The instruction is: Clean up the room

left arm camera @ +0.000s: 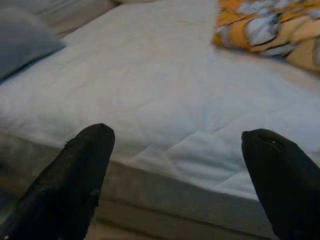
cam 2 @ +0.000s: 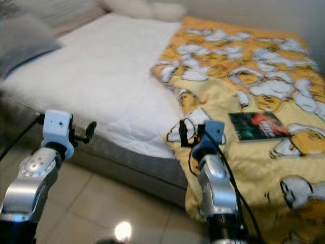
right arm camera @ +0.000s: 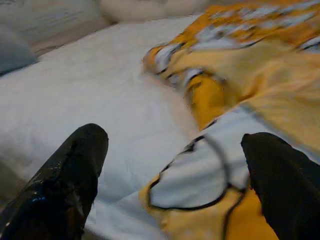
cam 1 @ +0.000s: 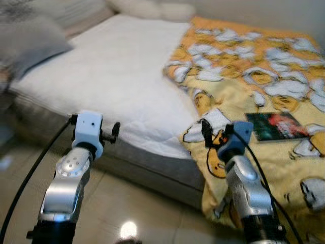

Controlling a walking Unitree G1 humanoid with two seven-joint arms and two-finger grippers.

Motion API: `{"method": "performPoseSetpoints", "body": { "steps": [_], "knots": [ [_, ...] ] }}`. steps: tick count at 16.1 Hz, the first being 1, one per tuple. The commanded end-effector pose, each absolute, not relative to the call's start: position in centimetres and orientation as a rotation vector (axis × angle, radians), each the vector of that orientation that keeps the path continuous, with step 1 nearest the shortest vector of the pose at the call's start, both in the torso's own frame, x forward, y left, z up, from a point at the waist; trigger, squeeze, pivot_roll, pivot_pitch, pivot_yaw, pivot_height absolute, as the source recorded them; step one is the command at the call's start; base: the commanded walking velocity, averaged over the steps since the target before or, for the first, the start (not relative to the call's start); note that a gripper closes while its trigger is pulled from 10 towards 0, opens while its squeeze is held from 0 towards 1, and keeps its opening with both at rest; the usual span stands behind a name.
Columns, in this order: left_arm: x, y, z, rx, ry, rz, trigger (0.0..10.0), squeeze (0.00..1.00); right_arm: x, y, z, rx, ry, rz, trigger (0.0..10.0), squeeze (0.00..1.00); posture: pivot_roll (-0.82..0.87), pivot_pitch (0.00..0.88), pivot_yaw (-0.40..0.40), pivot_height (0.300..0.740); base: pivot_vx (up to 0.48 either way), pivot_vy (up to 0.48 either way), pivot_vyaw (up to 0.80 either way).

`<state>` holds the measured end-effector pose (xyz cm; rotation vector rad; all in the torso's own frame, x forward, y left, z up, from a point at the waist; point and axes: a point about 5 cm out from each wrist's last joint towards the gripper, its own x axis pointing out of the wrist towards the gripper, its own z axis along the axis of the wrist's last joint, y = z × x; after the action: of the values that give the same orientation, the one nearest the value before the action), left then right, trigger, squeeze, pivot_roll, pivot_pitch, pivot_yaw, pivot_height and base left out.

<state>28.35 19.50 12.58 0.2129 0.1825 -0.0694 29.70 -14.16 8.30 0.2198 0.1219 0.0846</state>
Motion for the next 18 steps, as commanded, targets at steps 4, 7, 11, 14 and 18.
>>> {"method": "performPoseSetpoints", "body": {
  "steps": [4, 7, 11, 14, 18],
  "knots": [
    [28.36, 19.58, 12.53, 0.229, 0.182, -0.071, 10.0, 1.0, 29.81, -13.76, 8.42, 0.238, 0.128, 0.088, 10.0, 1.0, -0.02, 0.0, 0.013, 0.74, 0.0, -0.377, 0.8],
    [28.37, 19.43, 12.43, 0.228, 0.184, -0.077, 10.0, 1.0, 29.86, -13.86, 8.34, 0.244, 0.135, 0.077, 10.0, 1.0, -0.02, 0.0, 0.011, 0.74, 0.0, -0.376, 0.0],
    [28.4, 19.4, 12.32, 0.206, 0.185, -0.07, 10.0, 1.0, 29.95, -13.97, 8.37, 0.231, 0.138, 0.088, 10.0, 1.0, -0.01, 0.0, 0.006, 0.74, 0.0, -0.376, 0.0],
    [28.43, 19.29, 12.27, 0.203, 0.184, -0.071, 10.0, 1.0, 29.93, -14.14, 8.25, 0.231, 0.145, 0.089, 10.0, 1.0, -0.01, 0.0, 0.003, 0.74, 0.0, -0.376, 0.0],
    [28.42, 19.19, 12.23, 0.2, 0.183, -0.074, 10.0, 1.0, 29.8, -13.93, 8.08, 0.23, 0.152, 0.097, 10.0, 1.0, -0.01, 0.0, 0.001, 0.74, 0.0, -0.379, 0.0]
  ]
}}
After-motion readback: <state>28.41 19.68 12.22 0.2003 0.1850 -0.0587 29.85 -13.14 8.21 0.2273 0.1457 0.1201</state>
